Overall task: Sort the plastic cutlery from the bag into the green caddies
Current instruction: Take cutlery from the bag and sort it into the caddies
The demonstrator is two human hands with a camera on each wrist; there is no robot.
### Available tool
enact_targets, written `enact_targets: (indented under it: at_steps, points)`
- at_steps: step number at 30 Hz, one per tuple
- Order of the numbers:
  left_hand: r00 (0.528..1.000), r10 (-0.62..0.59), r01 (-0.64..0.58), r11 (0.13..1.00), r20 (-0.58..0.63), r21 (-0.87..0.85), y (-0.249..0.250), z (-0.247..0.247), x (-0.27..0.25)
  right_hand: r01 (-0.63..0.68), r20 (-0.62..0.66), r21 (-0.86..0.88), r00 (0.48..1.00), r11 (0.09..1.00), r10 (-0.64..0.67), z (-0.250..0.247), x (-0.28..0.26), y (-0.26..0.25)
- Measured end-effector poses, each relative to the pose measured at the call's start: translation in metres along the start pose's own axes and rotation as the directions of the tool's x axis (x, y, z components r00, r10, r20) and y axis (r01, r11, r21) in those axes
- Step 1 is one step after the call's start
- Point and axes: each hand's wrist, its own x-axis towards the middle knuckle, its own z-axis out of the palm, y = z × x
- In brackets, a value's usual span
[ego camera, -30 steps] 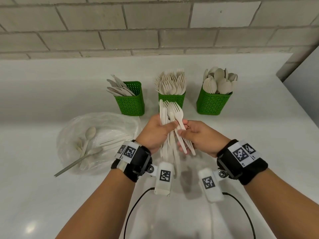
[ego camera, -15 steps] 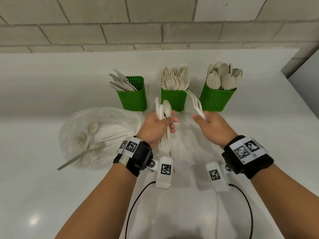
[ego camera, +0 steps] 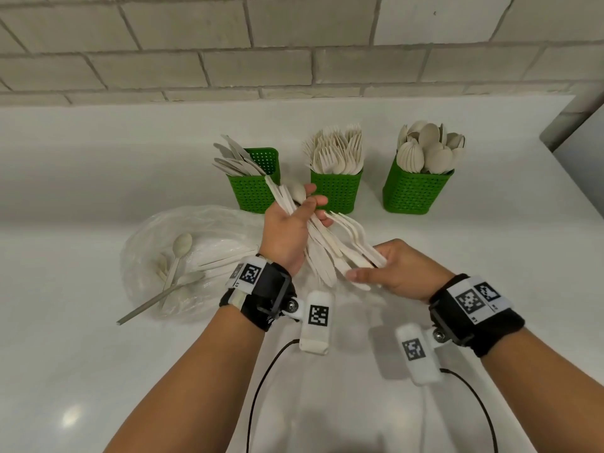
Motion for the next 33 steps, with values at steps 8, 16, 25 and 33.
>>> enact_targets:
  at_steps: [8, 16, 25, 33]
  points:
    - [0.996, 0.058, -0.069, 0.984, 0.072, 0.163, 0.002, -0.012, 0.0, 0.07, -0.206, 0.218, 0.978, 0.974, -0.025, -0.02, -0.001, 0.003]
    - [0.98, -0.011, -0.025, 0.983, 0.197, 0.18, -0.012, 0.001, -0.012, 0.291, -0.45, 0.627, 0.892, 0.722, 0.031, -0.016, 0.007, -0.015]
    - [0.882, -0.166, 0.005, 0.94, 0.442, 0.342, -0.013, 0.008, -0.026, 0.401, -0.583, 0.49, 0.811, 0.774, -0.05, -0.013, 0.011, -0.029]
    - [0.865, -0.109, -0.113, 0.909, 0.49, 0.401, -0.014, 0.004, -0.033, 0.405, -0.563, 0.561, 0.826, 0.722, -0.026, -0.013, 0.012, -0.04]
